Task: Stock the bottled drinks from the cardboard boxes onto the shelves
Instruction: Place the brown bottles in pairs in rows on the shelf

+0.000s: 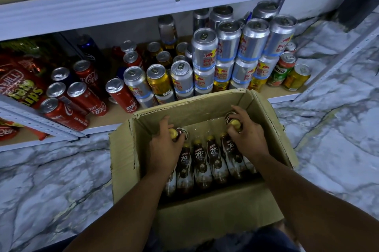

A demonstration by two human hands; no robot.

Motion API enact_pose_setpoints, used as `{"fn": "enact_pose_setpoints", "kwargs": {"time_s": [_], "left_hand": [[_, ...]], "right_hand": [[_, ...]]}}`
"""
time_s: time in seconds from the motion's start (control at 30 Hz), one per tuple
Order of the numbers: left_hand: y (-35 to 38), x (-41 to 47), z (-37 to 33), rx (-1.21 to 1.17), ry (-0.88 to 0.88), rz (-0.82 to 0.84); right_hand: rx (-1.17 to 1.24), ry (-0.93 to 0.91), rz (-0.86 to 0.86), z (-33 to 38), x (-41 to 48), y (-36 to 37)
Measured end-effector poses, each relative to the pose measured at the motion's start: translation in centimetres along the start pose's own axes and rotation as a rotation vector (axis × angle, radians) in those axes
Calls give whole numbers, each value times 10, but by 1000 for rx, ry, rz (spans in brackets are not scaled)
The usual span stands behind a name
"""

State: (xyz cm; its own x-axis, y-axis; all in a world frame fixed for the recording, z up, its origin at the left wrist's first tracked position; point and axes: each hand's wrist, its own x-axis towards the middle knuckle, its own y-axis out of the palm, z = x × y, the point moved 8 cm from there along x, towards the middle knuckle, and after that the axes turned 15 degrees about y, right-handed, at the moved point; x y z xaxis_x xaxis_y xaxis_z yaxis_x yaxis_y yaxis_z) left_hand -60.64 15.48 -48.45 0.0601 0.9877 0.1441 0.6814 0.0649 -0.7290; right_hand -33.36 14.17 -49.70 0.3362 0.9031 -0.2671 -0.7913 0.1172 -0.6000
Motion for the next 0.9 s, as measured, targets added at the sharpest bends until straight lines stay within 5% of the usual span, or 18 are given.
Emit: {"fn": "enact_pose_setpoints", "kwargs": {"time_s": [0.23,0.5,0.9], "left_hand": [[-3,4,-22,-35,33,11],[7,16,-27,-112,19,35],[-15,24,-46,-221,77,-45]], "right_hand": [[-192,-51,-73,7,2,-7],[235,172,-65,-9,15,-5],[292,109,-120,18,-14,-26]]}}
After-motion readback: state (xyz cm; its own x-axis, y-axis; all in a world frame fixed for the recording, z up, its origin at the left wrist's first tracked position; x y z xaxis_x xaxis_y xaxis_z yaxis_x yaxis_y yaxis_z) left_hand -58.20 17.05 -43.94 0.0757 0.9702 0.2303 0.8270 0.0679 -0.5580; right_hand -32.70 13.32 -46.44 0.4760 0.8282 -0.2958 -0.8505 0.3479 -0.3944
